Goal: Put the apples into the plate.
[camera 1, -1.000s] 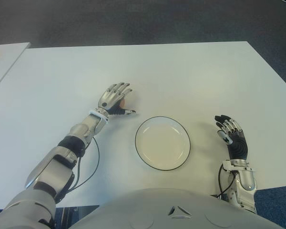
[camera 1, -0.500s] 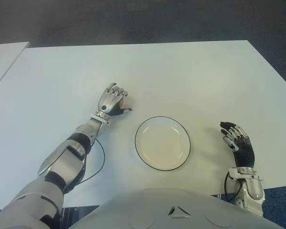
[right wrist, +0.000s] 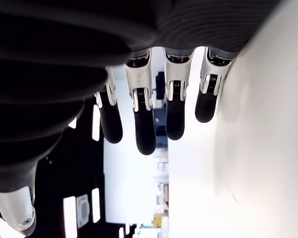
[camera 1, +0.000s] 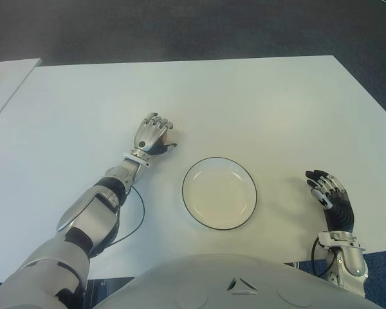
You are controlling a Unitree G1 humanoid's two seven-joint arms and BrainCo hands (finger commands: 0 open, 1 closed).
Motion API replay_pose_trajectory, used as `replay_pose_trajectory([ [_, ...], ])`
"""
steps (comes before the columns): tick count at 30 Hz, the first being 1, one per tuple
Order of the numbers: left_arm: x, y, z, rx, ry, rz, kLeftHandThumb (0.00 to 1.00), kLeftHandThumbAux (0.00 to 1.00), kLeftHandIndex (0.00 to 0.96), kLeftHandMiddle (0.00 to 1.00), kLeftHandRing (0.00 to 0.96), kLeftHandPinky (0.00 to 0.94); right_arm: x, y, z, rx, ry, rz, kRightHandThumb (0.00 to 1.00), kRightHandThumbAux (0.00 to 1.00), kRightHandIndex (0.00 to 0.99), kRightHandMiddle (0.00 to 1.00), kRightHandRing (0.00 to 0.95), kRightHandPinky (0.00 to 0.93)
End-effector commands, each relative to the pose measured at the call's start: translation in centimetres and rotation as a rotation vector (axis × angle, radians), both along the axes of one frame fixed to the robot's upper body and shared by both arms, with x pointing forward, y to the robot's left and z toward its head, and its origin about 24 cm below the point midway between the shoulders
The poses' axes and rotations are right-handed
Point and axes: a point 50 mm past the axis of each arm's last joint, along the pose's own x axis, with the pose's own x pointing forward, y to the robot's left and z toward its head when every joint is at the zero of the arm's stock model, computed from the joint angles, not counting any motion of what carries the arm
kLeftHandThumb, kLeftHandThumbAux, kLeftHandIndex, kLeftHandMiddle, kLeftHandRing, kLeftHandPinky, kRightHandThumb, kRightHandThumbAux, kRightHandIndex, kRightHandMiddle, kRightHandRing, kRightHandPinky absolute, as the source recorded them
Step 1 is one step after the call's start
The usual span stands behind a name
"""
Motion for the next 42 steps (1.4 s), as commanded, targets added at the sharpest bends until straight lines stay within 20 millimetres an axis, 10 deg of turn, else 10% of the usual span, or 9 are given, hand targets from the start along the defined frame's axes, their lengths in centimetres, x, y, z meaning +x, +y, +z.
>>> replay_pose_trajectory([
  [1,-3.9,0.8,-4.5,0.078,0.294,0.021,0.852,0.669,0.396,0.537,0.844,0.828,-1.3,0.0,-1.4,0.059,0.081,-0.052,0.283,0.635,0.262,0.334,0.248,0.223],
  [42,-3.3,3.1,-3.3,0.022,0.316,0.040,0.852,0.668,0.399,0.538,0.835,0.769,0.1,0.2,-2.0,0.096,0.056,-0.060,0.246,0.752,0.347,0.357,0.290,0.224],
])
